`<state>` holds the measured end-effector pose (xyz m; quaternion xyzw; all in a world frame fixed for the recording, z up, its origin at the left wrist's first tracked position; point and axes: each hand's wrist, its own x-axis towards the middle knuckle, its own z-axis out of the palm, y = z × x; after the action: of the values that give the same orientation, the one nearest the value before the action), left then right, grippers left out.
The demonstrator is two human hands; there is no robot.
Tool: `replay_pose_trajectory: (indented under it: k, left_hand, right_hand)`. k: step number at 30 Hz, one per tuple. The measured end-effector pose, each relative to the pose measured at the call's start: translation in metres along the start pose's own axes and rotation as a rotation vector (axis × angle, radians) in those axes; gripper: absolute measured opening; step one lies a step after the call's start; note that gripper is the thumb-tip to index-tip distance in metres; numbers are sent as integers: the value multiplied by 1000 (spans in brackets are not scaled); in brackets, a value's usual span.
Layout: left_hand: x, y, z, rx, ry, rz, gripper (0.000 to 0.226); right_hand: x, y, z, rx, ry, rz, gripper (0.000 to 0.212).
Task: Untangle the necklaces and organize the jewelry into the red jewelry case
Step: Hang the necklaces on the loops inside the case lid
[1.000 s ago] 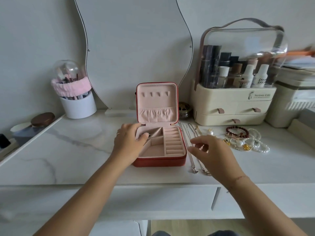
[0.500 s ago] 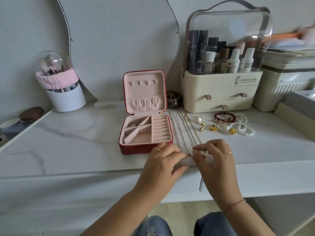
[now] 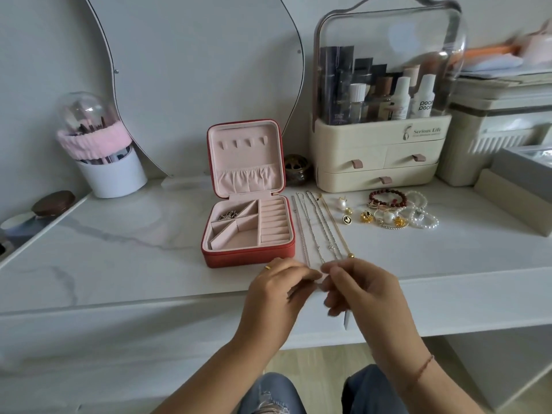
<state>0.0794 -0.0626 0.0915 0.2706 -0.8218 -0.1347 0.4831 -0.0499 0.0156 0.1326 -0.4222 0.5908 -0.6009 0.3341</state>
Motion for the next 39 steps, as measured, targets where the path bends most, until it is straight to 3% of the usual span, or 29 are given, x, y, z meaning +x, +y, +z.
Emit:
replay_pose_trajectory:
  k: [5,14,16,21,27,36,39]
  left_hand:
    - [-2,2,-6,-101,125,-74,10]
    - [12,20,-35,-136,175,-76,8]
    - [16,20,-42,-166,170,-127,8]
    - [35,22,-61,-340,165,-309,18]
    - [51,-2,-83,-278,55,-449,21]
    - [71,-35,-96,-223,-245,-552,23]
    - [81,-45,-100,-193,-348,-552,21]
  right_hand:
    - [-9,-6,1,387,-164,428,23]
    - [18,-29,22,808,-360,619,23]
    - [30,-34,26,781,-365,615,32]
    - [71,-52,34,693,-305,599,21]
    - [115,-77,44,579,-296,587,15]
    - [172,-101,67,456,-212,505,16]
    - [187,-107,76,428,-288,437,16]
